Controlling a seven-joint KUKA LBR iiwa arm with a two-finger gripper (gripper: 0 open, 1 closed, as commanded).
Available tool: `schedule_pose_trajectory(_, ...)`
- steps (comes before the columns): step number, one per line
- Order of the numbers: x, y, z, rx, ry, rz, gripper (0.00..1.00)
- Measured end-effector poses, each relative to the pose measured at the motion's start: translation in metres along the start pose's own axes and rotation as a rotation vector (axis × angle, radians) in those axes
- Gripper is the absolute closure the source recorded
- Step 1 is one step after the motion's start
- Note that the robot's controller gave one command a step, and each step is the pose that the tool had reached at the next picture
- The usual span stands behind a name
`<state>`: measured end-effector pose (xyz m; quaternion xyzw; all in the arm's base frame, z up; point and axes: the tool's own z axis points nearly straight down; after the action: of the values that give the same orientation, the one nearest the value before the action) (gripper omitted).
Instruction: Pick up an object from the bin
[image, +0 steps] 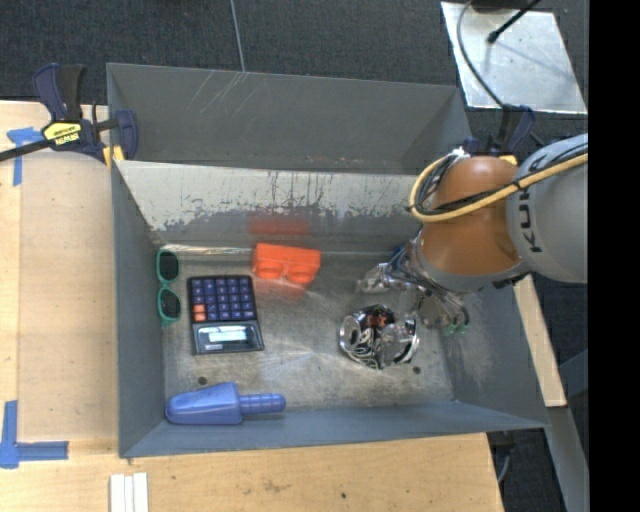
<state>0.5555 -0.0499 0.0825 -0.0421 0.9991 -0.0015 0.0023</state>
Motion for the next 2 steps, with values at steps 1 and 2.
schedule_pose_trajectory(1, 0.004, 0.003, 0.001, 0.002, -0.011, -0.048, 0.0)
schedule_pose_trajectory(2, 0.025, -0.024, 0.001, -0.009, -0.012, 0.01, 1.0)
